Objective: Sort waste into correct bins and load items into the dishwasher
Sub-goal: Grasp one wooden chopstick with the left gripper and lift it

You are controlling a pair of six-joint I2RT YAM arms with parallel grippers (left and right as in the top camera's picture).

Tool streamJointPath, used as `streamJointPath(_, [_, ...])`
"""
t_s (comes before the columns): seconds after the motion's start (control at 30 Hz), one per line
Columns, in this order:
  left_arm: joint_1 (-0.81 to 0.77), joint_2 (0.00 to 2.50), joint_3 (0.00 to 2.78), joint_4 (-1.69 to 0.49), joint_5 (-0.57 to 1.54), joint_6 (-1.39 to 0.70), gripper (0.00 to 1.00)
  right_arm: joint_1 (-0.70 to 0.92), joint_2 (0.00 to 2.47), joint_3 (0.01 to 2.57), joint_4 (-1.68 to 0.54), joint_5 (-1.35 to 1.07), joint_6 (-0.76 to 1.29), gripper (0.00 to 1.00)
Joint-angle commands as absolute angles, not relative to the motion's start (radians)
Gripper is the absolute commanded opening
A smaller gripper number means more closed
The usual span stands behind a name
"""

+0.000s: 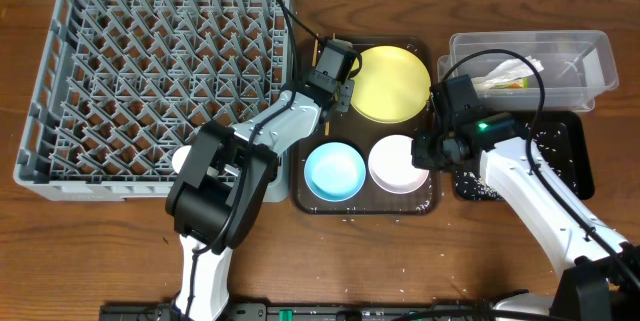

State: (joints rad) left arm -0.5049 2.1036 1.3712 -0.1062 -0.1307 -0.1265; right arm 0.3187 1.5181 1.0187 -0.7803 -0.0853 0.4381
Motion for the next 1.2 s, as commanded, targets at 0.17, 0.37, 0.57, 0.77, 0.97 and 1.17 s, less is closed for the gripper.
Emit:
streamJointPath(0.17, [-0.498,2.145,1.378,-0.107,-0.144,-0.128,0.34,0.343,1.502,1.018,-0.770,-0.083,0.441,0.12])
streamJointPath(0.37, [-0.498,2.171,1.378,-0.120,-0.143,-0.128,0.32,0.343,1.502,1.018,-0.770,-0.084,0.441,0.10])
streamJointPath(0.57, [-0.499,2.162,1.379,-0.130,-0.142,-0.142,0.12,0.343,1.501,1.018,-0.770,-0.084,0.441,0.09])
streamJointPath(0.77, [-0.499,2.038,1.379,-0.148,-0.068,-0.147,0.08,0.344,1.501,1.018,-0.768,-0.083,0.441,0.06])
streamJointPath(0.97, [-0.498,1.842,1.379,-0.266,-0.098,-0.147,0.08,0.344,1.500,1.018,-0.770,-0.084,0.441,0.06])
streamJointPath(1.17, [-0.476,1.665,1.379,-0.484,-0.238,-0.147,0.08,0.344,1.496,1.018,-0.770,-0.087,0.441,0.06])
